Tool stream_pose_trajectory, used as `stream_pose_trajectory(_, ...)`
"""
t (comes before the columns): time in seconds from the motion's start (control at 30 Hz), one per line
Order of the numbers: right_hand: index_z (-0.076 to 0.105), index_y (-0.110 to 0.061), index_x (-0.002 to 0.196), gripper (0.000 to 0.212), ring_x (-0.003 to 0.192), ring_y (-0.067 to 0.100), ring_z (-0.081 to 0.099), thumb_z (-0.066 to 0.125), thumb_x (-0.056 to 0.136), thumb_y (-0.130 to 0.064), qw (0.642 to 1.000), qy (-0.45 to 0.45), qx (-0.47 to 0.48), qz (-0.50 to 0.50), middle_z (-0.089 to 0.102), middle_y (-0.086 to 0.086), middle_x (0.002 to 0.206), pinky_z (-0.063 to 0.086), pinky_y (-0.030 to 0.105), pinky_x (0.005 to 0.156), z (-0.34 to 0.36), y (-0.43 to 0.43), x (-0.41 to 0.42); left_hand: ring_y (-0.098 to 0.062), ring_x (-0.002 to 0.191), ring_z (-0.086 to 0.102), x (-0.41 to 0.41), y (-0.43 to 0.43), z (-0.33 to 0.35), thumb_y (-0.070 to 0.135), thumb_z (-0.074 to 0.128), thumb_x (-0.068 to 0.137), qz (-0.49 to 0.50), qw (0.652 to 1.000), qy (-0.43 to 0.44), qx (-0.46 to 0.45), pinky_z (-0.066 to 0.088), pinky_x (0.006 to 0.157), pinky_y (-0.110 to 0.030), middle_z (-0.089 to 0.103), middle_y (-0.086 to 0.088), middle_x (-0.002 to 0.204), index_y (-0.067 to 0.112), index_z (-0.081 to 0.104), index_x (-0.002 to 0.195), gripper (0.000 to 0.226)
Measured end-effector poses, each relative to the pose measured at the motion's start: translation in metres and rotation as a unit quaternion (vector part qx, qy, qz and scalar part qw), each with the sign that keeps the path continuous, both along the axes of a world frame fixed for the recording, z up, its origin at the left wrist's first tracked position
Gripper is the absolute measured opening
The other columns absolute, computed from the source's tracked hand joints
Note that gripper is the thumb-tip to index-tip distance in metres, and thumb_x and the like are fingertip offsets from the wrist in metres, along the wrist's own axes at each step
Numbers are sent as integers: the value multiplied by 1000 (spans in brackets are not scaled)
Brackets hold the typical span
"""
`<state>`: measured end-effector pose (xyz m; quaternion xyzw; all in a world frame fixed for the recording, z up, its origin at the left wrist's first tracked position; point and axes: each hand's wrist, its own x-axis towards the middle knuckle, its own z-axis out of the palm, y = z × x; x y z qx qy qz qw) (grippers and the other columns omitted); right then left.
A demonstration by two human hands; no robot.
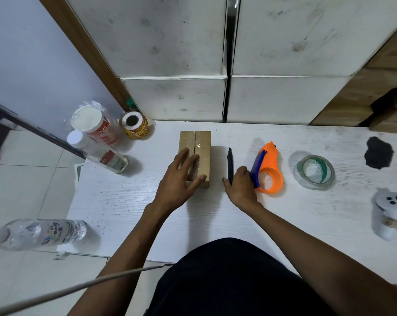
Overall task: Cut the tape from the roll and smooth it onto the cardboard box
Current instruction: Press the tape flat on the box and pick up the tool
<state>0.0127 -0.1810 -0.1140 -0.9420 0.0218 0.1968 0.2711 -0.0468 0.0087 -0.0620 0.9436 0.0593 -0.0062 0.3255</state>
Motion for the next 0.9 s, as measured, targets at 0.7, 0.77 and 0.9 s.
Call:
stream_pose_trajectory(0.7,62,-23,101,27,49,4,39,37,104,-32,925,-12,354,-136,39,-13,50,34,18,50,93,-15,-17,-19,142,38,-1,2,-8,50,61,91,-7,1000,-19,-12,45,106,-39,26,4,161,32,43,144,58)
stream_pose_trajectory(0.77,58,-20,98,23,41,3,35,37,105,-27,906,-16,394,-155,35,-14,43,31,18,45,104,-14,-17,-20,142,37,-1,2,-8,49,61,91,-8,1000,-19,-13,44,107,-38,25,4,161,32,43,144,58)
stream_pose_trajectory(0.9,52,-12,83,27,37,3,28,45,103,-28,883,2,439,-165,30,-13,42,25,19,41,122,-13,-19,-20,143,37,-1,2,-9,49,61,92,-7,1000,-17,-10,44,107,-37,25,4,161,33,42,144,58)
